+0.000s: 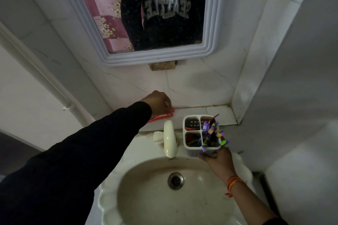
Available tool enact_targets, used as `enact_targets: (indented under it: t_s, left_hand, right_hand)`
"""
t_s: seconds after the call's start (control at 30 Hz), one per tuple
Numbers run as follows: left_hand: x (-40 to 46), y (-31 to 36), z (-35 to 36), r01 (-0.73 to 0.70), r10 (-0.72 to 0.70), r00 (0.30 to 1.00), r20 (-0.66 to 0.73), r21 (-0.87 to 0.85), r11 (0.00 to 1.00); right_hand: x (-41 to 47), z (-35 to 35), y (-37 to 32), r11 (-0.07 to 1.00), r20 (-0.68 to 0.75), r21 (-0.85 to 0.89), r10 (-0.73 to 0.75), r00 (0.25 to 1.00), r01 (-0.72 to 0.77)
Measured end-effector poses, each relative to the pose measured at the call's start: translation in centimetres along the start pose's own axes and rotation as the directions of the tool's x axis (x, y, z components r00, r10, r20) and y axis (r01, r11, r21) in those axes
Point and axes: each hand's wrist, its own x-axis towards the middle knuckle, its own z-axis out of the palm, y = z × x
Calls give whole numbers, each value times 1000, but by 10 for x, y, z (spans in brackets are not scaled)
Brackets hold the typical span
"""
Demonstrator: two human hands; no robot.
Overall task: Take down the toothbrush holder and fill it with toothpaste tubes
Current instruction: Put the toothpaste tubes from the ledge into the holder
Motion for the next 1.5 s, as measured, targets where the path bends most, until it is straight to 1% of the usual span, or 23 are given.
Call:
enact_targets:
  t_s: [0.1,0.17,0.37,0.5,0.63,0.73,0.8,0.87,0.97,1.03,1.1,1.2,1.23,1.3,1.37,1.5]
  left_hand:
    - [7,-34,9,127,-129,991,27,68,990]
    - [9,-51,19,175,-183,982,53,134,975]
    - [22,-60,59,155,-175,978,115,166,974]
    - [34,-59,77,153,-169,985,46,243,958]
    - [42,-61,87,175,-193,981,26,323,930]
    - [48,-65,92,181,-187,982,-1,244,953]
    - [35,-52,75,175,-176,984,-5,123,977]
    - [22,-36,55,145,-145,989,-23,26,989]
    - [8,-16,26,97,-113,988,-104,-146,984]
    - [-4,-2,7,31,-71,985,-159,-243,969]
    - [-14,13,-13,-47,-15,973,-230,-264,963]
    - [-28,38,-41,-155,87,937,-339,-178,972]
    - [-29,44,-47,-171,111,934,-340,-154,973]
    - [-33,55,-54,-207,170,943,-285,-107,972]
    - [-35,65,-49,-234,226,956,-186,-26,972]
    - [-24,74,-13,-241,241,970,12,109,964]
  right_hand:
    - [2,2,4,1000,11,5,3,1000,-3]
    - [3,2,7,1000,15,3,10,1000,-10]
    - [3,2,9,999,6,-41,-3,1000,3]
    - [3,2,8,999,8,-44,-11,1000,12]
    - [2,2,4,999,6,-29,-15,1000,15]
    - [1,2,1,999,12,-40,-27,1000,27]
    - [0,1,1,998,12,-50,-29,1000,30]
    - [0,0,0,997,11,-64,-35,999,35]
    - [-1,0,-3,997,10,-69,-34,999,35]
    - [-2,0,-5,998,5,-51,-28,1000,28]
    - [-2,-1,-6,999,7,-47,-11,1000,11]
    - [-3,-2,-7,999,16,-43,9,1000,-9]
    - [-4,-2,-8,999,14,-46,8,1000,-8]
    - [-5,-3,-10,999,10,-42,0,1000,1]
    - [-4,-3,-11,999,14,-36,0,1000,0]
    - [-2,-3,-8,999,35,-35,10,999,-9]
